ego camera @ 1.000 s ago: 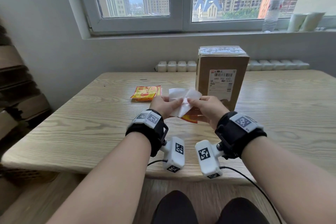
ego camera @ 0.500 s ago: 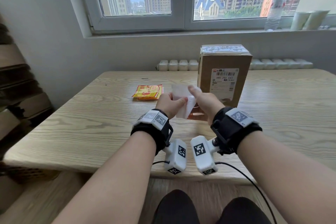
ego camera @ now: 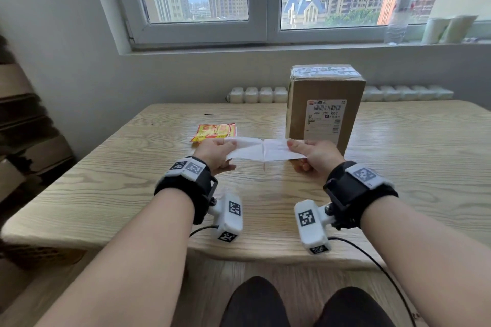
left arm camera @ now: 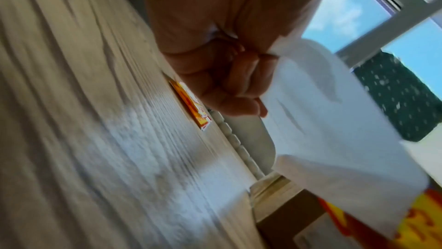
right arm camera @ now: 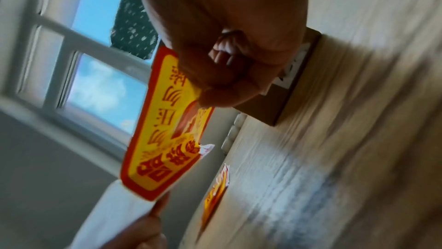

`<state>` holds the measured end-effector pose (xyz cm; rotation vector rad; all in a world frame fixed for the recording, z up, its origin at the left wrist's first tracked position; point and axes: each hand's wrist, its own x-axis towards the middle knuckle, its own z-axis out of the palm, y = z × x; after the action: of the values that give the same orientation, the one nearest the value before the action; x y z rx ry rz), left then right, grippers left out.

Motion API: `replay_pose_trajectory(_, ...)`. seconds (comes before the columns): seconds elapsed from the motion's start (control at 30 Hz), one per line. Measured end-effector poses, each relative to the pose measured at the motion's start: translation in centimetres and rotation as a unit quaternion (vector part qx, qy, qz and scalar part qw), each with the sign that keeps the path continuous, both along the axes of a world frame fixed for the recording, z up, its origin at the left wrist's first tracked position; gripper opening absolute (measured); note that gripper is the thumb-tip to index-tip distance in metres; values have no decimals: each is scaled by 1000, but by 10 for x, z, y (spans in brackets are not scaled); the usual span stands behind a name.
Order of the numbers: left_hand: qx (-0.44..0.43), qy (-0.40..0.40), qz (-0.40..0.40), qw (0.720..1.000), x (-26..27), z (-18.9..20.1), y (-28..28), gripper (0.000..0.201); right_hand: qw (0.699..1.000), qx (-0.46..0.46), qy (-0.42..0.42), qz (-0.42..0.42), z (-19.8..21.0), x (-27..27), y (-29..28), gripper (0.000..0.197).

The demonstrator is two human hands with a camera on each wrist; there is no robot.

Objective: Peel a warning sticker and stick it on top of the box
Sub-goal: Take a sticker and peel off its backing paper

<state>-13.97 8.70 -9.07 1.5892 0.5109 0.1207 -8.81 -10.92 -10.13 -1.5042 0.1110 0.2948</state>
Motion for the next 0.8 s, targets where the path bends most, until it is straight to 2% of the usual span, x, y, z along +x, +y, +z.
replay_pose_trajectory(0.07, 5, 4, 0, 1000, 0, -1, 4, 13, 1000, -2, 1, 13, 0, 0, 0, 46)
replay_pose_trajectory(0.23, 30, 26, 12, 999, 2, -2, 10, 32, 1000, -8, -2, 21, 4, -2, 1, 43)
replay_pose_trajectory(0.4, 53, 38, 20, 998, 4, 5, 14, 36, 999, -15, -16, 25, 8, -3, 2, 35)
replay_pose_trajectory(0.57, 70, 50, 107, 990, -5, 0, 69, 36, 997, 13, -43, -70, 7, 14, -36, 22)
replay_pose_trajectory(0.7, 27, 73, 58, 995, -7, 2, 57, 18, 998, -15, -51, -39, 8, 20, -37, 14)
replay_pose_trajectory(0.8, 30, 107, 14, 994, -5, 0, 32, 26, 995, -62, -74, -13, 11, 17, -24, 17)
